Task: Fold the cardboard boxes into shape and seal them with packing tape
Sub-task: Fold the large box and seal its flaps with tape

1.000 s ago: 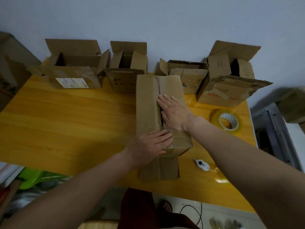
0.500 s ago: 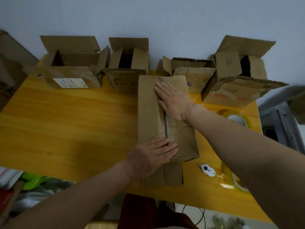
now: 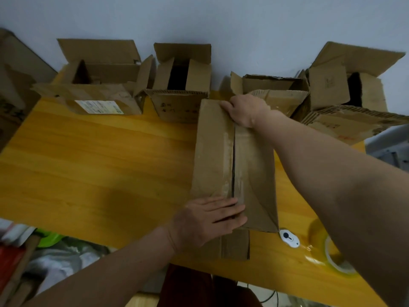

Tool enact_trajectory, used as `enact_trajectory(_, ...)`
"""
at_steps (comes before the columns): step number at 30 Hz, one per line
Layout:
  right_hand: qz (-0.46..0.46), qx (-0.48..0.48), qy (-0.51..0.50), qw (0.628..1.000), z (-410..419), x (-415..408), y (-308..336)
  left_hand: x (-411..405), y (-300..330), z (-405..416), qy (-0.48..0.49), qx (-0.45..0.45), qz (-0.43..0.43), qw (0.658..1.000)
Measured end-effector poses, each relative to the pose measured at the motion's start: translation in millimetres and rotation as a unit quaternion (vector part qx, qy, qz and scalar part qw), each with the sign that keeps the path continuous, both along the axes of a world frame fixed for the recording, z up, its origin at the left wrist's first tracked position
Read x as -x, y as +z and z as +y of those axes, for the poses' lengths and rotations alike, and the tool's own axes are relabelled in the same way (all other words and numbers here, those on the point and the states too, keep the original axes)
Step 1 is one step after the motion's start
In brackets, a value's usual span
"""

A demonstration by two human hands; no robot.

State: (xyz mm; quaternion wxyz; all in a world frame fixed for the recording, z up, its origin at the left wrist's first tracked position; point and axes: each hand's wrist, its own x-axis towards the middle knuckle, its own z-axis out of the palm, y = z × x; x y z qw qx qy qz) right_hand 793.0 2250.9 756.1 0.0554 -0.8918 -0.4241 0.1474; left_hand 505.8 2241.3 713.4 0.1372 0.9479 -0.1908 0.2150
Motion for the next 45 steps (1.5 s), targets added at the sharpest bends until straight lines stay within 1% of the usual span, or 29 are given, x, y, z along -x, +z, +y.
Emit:
enact_trajectory(1,-0.020,0.030,0.000,0.999,-1.7,-1.7,-0.4,0.5,0.4,1.1,0.002,-0.025,0.010,1.000)
enact_trajectory(3,-0.029,0.057,-0.004,0.998,-2.0,-3.9,-0.3,2.1,2.5,3.0,0.023,-0.076,0.037,0.996)
enact_trajectory(7,0.005,0.103,-0.023,0.994,-6.4,-2.9,7.2,4.6,7.3,-0.1,0.077,-0.129,0.105,0.983)
enact_trajectory(9,-0.039,0.110,-0.009,0.993,-18.5,9.7,2.5,3.6,9.5,-4.3,0.116,-0.139,0.134,0.974)
enact_trajectory(11,-0.128,0.095,0.025,0.987,-37.0,30.6,-9.3,2.5,11.9,-8.5,0.160,-0.149,0.163,0.962)
enact_trajectory(13,-0.166,0.077,0.050,0.982,-57.4,49.5,-18.6,1.8,14.6,-12.1,0.196,-0.150,0.182,0.952)
enact_trajectory(17,-0.131,0.075,0.076,0.986,-87.7,85.2,-25.2,2.9,20.4,-19.3,0.248,-0.148,0.192,0.938)
enact_trajectory(21,-0.103,0.076,0.067,0.990,-109.6,131.6,-24.2,5.7,26.5,-27.6,0.302,-0.143,0.262,0.905)
enact_trajectory(24,-0.079,0.076,0.077,0.991,-129.6,160.0,-18.7,5.0,20.5,-29.3,0.317,-0.118,0.300,0.892)
enact_trajectory(28,-0.039,0.088,0.104,0.990,-154.3,188.2,-10.8,4.3,19.8,-38.0,0.331,-0.098,0.301,0.889)
enact_trajectory(30,-0.026,0.077,0.108,0.991,-165.0,198.6,-6.7,5.1,17.8,-42.0,0.339,-0.099,0.289,0.890)
enact_trajectory(34,-0.049,0.028,0.122,0.991,-190.0,219.5,-3.5,6.3,14.2,-45.6,0.342,-0.088,0.285,0.891)
enact_trajectory(37,-0.034,-0.040,0.139,0.989,-209.3,230.3,-3.5,8.7,14.8,-49.6,0.359,-0.044,0.280,0.889)
enact_trajectory(39,-0.017,-0.131,0.111,0.985,-220.7,230.5,-2.3,9.9,17.9,-50.4,0.389,0.023,0.282,0.877)
enact_trajectory(40,-0.022,-0.175,0.067,0.982,-224.6,229.0,-2.0,10.7,19.3,-50.6,0.400,0.057,0.287,0.869)
enact_trajectory(41,-0.023,-0.210,0.003,0.977,-226.6,226.8,-1.7,11.5,19.8,-51.2,0.405,0.084,0.295,0.861)
enact_trajectory(42,0.006,-0.236,-0.073,0.969,-226.2,223.8,-0.4,11.6,19.9,-52.0,0.406,0.100,0.303,0.856)
enact_trajectory(43,0.066,-0.257,-0.142,0.954,-223.3,220.4,1.2,11.8,19.6,-53.4,0.401,0.102,0.311,0.856)
enact_trajectory(44,0.139,-0.265,-0.188,0.935,-219.7,216.9,0.9,12.2,19.2,-55.4,0.395,0.090,0.316,0.858)
enact_trajectory(45,0.195,-0.264,-0.208,0.921,-216.5,214.1,-0.1,12.6,18.3,-56.9,0.390,0.067,0.318,0.861)
